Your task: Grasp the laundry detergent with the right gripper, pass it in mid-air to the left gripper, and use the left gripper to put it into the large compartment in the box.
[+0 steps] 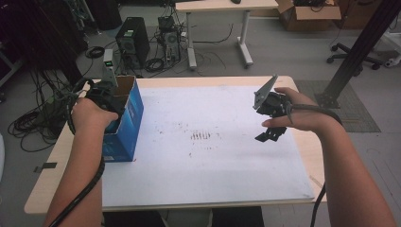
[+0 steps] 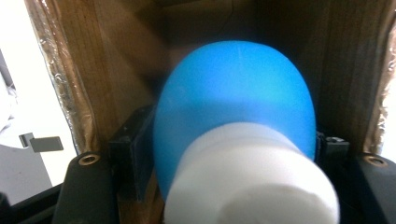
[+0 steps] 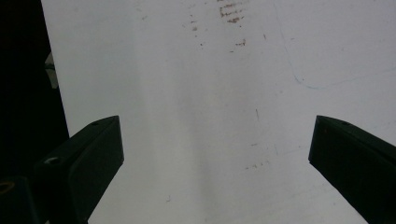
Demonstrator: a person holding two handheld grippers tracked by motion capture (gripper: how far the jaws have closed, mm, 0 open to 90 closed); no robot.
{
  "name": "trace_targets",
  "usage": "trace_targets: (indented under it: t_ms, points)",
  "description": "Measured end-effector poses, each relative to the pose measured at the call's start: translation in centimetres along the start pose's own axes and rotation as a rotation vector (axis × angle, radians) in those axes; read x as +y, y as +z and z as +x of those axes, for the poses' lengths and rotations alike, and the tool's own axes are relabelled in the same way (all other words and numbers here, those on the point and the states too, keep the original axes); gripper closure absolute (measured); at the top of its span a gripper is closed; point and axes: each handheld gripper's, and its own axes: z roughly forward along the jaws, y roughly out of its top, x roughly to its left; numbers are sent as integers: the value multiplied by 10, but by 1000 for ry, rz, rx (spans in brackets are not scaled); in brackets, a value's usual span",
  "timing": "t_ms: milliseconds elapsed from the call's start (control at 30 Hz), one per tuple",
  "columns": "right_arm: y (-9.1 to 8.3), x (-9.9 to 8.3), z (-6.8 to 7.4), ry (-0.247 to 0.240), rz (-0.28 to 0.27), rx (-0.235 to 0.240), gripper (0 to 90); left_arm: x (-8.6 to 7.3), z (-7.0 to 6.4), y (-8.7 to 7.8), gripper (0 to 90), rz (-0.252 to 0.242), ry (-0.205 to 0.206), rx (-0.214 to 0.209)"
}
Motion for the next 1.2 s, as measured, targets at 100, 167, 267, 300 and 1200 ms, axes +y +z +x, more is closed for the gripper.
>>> trace_targets:
  t_ms: [100, 167, 267, 300, 1200]
  points:
    - [0, -1, 0, 5, -3, 1, 31, 0, 0, -1, 320, 1, 1, 0]
    - [0, -1, 0, 4, -2, 3, 31, 0, -1, -1, 320, 3, 1, 2]
    - [0, -1, 0, 3, -4, 2, 31, -1, -2, -3, 310, -1, 0, 13]
    - [0, -1, 0, 0, -5, 3, 31, -1, -2, -4, 308, -2, 0, 13]
    - [-4, -2, 1, -8, -24, -2, 31, -14, -7, -43, 199, -54, 1, 49]
